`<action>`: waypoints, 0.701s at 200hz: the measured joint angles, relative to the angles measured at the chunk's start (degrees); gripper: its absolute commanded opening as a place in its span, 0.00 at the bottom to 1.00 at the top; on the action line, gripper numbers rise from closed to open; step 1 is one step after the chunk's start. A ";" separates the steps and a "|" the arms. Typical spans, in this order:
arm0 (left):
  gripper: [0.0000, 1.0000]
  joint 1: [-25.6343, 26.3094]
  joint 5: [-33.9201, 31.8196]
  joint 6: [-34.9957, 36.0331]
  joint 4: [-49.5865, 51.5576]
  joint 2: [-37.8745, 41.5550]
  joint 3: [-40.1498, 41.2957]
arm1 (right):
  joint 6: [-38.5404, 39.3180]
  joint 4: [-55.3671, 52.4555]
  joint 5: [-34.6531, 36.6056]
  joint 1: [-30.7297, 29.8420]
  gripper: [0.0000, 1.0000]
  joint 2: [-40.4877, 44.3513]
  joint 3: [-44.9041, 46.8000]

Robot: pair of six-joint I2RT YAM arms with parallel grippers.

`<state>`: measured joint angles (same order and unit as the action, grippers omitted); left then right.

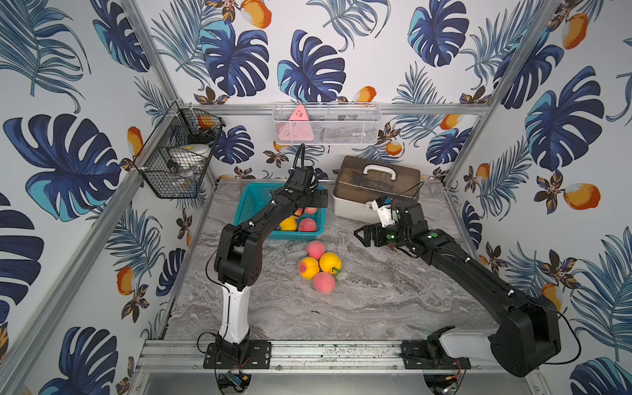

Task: Put the peaches into the basket
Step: Place the peach in the basket.

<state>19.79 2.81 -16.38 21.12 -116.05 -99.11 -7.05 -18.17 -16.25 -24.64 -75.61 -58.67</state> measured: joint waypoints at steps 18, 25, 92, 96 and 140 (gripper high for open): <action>0.99 1.27 0.02 0.00 1.14 3.17 2.67 | 0.04 -1.31 -1.25 -1.62 1.00 1.44 0.94; 0.99 1.84 -0.02 0.00 1.44 4.50 3.74 | 0.04 -1.81 -1.53 -2.47 1.00 2.12 1.31; 0.99 4.87 0.33 -0.07 6.93 20.28 16.04 | -2.86 -5.16 1.79 -14.88 1.00 7.48 4.92; 0.99 4.87 0.39 -0.09 7.26 21.20 17.00 | -3.02 -5.25 2.51 -15.67 1.00 7.78 5.25; 0.99 6.12 1.75 -1.75 11.08 35.30 30.95 | -7.06 -5.86 8.24 -24.59 1.00 10.21 9.05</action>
<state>25.91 4.56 -18.13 32.21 -80.75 -68.16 -14.11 -24.03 -8.01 -49.23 -65.41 -49.63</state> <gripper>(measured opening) 0.989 0.998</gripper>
